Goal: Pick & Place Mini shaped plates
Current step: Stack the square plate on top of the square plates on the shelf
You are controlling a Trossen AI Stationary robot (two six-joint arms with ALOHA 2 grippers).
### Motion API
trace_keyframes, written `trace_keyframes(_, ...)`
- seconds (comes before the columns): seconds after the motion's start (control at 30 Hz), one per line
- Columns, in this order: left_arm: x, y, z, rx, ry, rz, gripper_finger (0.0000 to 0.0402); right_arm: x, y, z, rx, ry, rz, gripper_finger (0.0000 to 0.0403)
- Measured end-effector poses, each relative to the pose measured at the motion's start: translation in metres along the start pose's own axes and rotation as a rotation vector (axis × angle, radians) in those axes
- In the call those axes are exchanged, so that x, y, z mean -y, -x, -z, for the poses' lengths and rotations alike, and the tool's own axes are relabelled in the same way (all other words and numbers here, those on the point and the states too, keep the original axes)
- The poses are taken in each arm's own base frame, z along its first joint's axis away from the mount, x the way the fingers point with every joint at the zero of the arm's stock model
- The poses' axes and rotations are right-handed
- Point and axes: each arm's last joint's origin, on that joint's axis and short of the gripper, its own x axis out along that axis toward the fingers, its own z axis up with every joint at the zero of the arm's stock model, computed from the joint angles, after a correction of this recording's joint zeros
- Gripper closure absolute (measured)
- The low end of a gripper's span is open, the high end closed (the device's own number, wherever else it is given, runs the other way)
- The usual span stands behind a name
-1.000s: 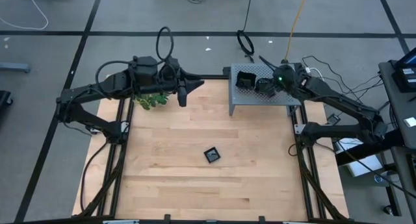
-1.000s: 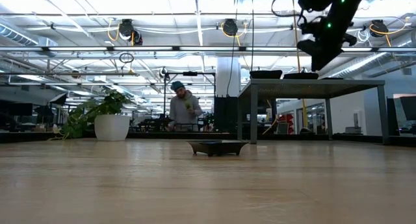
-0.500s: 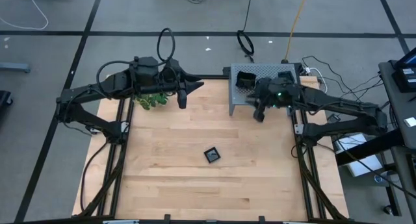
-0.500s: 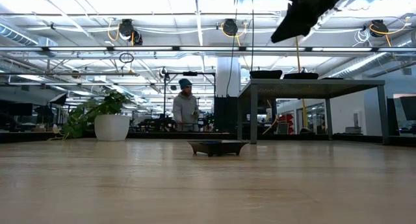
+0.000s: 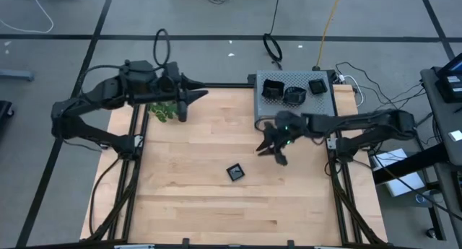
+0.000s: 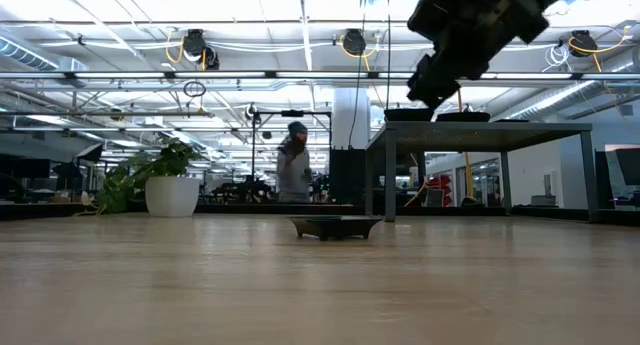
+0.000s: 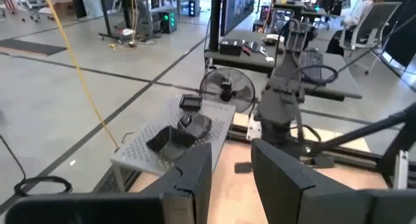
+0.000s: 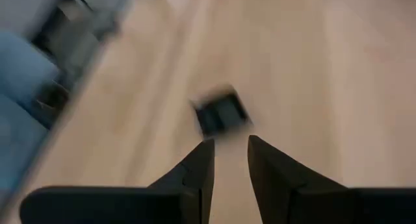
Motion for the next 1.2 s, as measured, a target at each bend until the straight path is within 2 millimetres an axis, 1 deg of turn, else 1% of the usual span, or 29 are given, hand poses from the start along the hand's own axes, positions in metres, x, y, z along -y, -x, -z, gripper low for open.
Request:
trace_keyframes(0.13, -0.002, 0.022, 0.001, -0.030, -0.002, -0.002, 0.0291, -0.010, -0.032, 0.006, 0.179, 0.002, -0.073, 0.0323)
trace_keyframes(0.2, -0.003, 0.030, 0.002, -0.043, -0.003, -0.003, 0.0291, -0.014, -0.048, 0.010, 0.234, 0.018, -0.088, 0.0323)
trace_keyframes(0.3, -0.003, 0.039, 0.002, -0.049, -0.004, -0.004, 0.0291, -0.016, -0.071, 0.019, 0.223, 0.021, -0.122, 0.0323)
trace_keyframes(0.4, -0.004, 0.046, 0.003, -0.057, -0.032, -0.003, 0.0291, -0.015, -0.094, 0.032, 0.164, 0.002, -0.135, 0.0323)
trace_keyframes(0.47, -0.004, 0.048, 0.005, -0.072, -0.056, -0.004, 0.0291, -0.013, -0.105, 0.037, 0.127, -0.006, -0.135, 0.0323)
trace_keyframes(0.57, -0.005, 0.051, 0.007, -0.094, -0.073, -0.005, 0.0291, -0.013, -0.117, 0.037, 0.111, 0.036, -0.137, 0.0324)
trace_keyframes(0.7, -0.005, 0.052, 0.009, -0.115, -0.078, -0.012, 0.0291, -0.015, -0.133, 0.036, 0.062, 0.159, -0.142, 0.0325)
trace_keyframes(0.8, -0.005, 0.052, 0.010, -0.129, -0.080, -0.023, 0.0291, -0.017, -0.144, 0.038, -0.017, 0.271, -0.143, 0.0324)
trace_keyframes(0.9, -0.006, 0.052, 0.011, -0.135, -0.082, -0.037, 0.0291, -0.018, -0.154, 0.043, -0.101, 0.387, -0.087, 0.0324)
trace_keyframes(0.97, -0.006, 0.052, 0.011, -0.136, -0.085, -0.043, 0.0291, -0.018, -0.160, 0.042, -0.124, 0.461, -0.056, 0.0324)
trace_keyframes(1.03, -0.006, 0.052, 0.011, -0.135, -0.093, -0.050, 0.0291, -0.018, -0.164, 0.043, -0.141, 0.495, -0.040, 0.0324)
trace_keyframes(1.1, -0.007, 0.053, 0.011, -0.135, -0.109, -0.060, 0.0291, -0.018, -0.170, 0.044, -0.157, 0.523, 0.024, 0.0324)
trace_keyframes(1.2, -0.007, 0.053, 0.011, -0.136, -0.117, -0.066, 0.0291, -0.019, -0.171, 0.044, -0.170, 0.578, 0.101, 0.0325)
